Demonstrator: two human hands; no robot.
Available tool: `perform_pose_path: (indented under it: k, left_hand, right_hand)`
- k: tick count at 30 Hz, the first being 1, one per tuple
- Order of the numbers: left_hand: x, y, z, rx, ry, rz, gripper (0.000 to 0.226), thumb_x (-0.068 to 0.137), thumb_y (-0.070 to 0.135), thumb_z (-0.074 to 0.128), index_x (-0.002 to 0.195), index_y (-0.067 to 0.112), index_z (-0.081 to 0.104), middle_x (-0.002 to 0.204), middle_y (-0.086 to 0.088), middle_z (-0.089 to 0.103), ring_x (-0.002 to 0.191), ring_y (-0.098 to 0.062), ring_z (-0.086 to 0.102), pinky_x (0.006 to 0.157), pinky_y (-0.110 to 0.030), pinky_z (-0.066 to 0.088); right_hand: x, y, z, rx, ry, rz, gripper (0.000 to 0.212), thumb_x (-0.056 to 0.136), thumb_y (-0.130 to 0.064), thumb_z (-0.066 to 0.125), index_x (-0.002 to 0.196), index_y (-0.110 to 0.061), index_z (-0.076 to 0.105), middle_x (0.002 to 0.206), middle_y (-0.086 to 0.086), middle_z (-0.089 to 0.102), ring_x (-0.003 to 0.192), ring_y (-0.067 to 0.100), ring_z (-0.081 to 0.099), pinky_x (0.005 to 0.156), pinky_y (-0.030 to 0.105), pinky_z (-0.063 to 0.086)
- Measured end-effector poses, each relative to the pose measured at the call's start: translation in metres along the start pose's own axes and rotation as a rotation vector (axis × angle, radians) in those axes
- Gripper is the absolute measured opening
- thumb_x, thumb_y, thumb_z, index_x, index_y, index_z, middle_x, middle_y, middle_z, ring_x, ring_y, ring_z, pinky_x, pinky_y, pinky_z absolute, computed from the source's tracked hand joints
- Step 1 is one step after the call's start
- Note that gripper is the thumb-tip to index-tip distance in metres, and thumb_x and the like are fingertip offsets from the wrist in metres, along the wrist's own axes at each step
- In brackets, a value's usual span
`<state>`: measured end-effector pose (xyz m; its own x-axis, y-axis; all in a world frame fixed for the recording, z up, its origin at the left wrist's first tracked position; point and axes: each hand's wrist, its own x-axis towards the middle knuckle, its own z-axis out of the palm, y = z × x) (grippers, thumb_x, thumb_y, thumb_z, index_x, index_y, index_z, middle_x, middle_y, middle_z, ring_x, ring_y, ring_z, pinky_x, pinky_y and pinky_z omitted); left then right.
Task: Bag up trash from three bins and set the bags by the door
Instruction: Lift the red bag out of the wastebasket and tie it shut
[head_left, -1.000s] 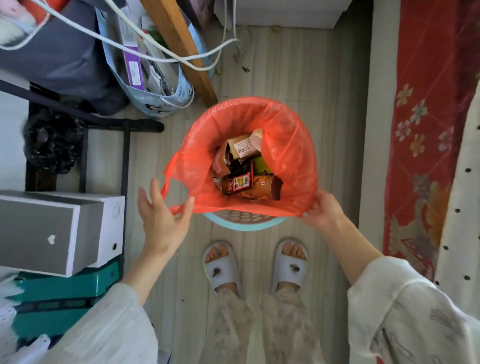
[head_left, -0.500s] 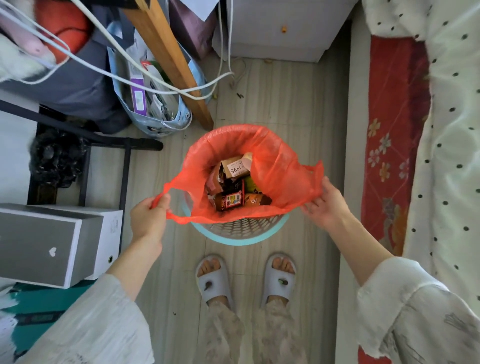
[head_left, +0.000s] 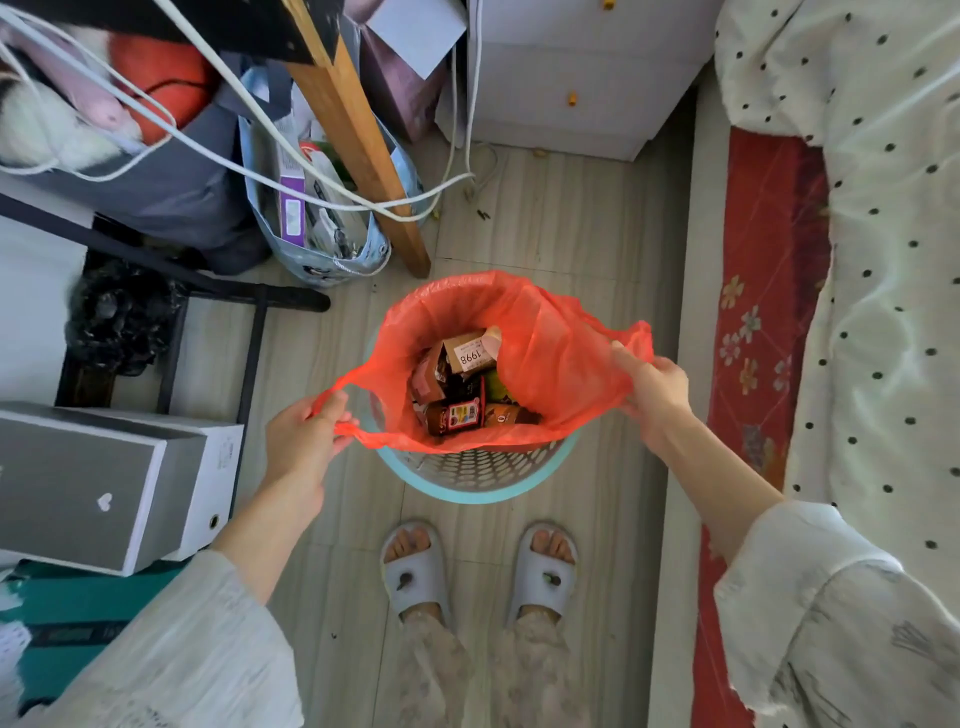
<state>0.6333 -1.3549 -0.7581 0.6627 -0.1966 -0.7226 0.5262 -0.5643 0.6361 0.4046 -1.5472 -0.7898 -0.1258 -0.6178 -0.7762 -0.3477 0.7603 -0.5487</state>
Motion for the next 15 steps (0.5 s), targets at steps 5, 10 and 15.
perform_pose_path:
  k: [5, 10, 15]
  left_hand:
    - [-0.005, 0.002, -0.003, 0.092, -0.134, -0.006, 0.012, 0.089, 0.014, 0.056, 0.099, 0.007, 0.057, 0.069, -0.005, 0.052, 0.069, -0.017, 0.056, 0.066, -0.025, 0.049]
    - [-0.005, 0.007, -0.008, 0.09, -0.153, -0.019, 0.016, 0.089, 0.015, 0.056, 0.103, 0.007, 0.057, 0.069, -0.005, 0.053, 0.07, -0.017, 0.057, 0.069, -0.026, 0.05]
    - [-0.008, 0.011, -0.012, 0.086, -0.188, -0.085, 0.008, 0.089, 0.014, 0.055, 0.095, 0.01, 0.057, 0.072, -0.005, 0.055, 0.072, -0.017, 0.057, 0.075, -0.027, 0.049]
  right_hand:
    - [-0.004, -0.011, 0.002, -0.395, 0.092, -0.193, 0.022, 0.085, -0.026, 0.056, 0.089, -0.007, 0.067, 0.08, 0.006, 0.056, 0.079, 0.017, 0.05, 0.073, 0.03, 0.043]
    - [-0.014, -0.025, 0.004, -0.011, -0.054, -0.208, 0.03, 0.079, 0.006, 0.043, 0.067, -0.015, 0.061, 0.067, 0.0, 0.054, 0.067, 0.011, 0.047, 0.063, 0.021, 0.039]
    - [-0.031, -0.047, 0.009, 0.258, -0.236, -0.158, 0.017, 0.085, -0.006, 0.055, 0.071, -0.01, 0.065, 0.056, -0.008, 0.067, 0.063, 0.01, 0.058, 0.062, 0.021, 0.044]
